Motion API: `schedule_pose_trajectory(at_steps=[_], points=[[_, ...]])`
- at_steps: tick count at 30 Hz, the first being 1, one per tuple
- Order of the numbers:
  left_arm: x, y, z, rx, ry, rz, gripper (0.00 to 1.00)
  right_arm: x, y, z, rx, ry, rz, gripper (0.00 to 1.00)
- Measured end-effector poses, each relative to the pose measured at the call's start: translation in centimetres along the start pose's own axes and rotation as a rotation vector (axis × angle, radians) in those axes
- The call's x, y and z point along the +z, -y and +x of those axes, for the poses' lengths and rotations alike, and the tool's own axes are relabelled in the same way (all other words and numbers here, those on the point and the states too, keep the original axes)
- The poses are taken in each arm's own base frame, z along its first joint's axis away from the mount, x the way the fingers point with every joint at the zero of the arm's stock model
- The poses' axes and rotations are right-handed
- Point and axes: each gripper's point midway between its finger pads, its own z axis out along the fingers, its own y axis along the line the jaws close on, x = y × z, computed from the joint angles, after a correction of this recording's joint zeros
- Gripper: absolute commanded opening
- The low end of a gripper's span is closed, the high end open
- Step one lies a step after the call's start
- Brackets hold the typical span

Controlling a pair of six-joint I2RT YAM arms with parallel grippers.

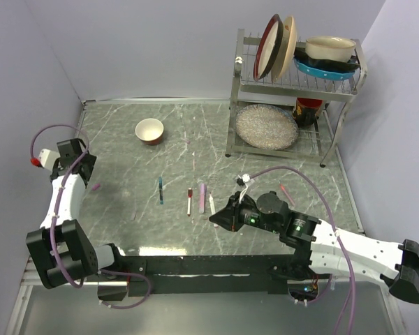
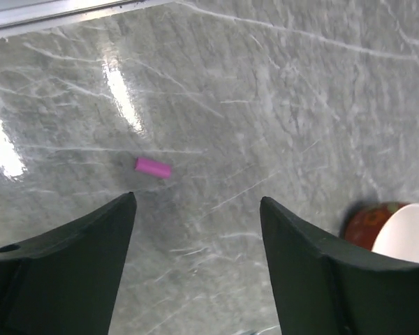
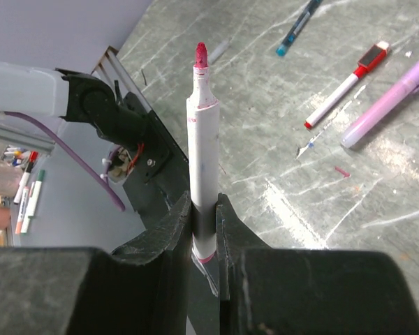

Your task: Insert the pens into the pen caps

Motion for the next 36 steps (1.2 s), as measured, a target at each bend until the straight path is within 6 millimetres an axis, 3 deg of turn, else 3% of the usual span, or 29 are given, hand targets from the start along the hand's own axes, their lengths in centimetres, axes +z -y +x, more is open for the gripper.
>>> schedule_pose_trajectory(at_steps=[3, 7, 11, 15, 21, 28, 36], points=[[0.2, -0.1, 0.0, -0.08, 0.011, -0.015, 0.63, 0.1, -0.3, -0.5, -0.002, 0.006, -0.003, 0.0], [1.1, -1.6, 0.8, -0.176, 0.001, -0.118, 0.57, 0.0, -0.3, -0.8, -0.001, 0.02, 0.0, 0.0], [2.5, -2.6, 2.5, -0.266, -0.045, -0.211, 0.55, -0.3, -0.4, -1.3, 0.0, 0.044, 0.002, 0.0], [3.0, -2.0, 3.5, -0.383, -0.083, -0.216, 0.55, -0.5, -0.1, -1.5, -0.012, 0.056, 0.016, 0.0], [4.1, -2.0, 4.2, -0.487, -0.099, -0.293, 0.52, -0.4, 0.2, -1.3, -0.03, 0.045, 0.028, 0.0], [4.4, -1.5, 3.6, -0.553, -0.083, -0.336, 0.52, 0.1, 1.2, -0.6, -0.057, 0.02, 0.063, 0.0], [5.8, -2.5, 5.4, -0.586, -0.113, -0.418, 0.46, 0.5, 1.9, -0.5, -0.066, 0.013, 0.086, 0.0]])
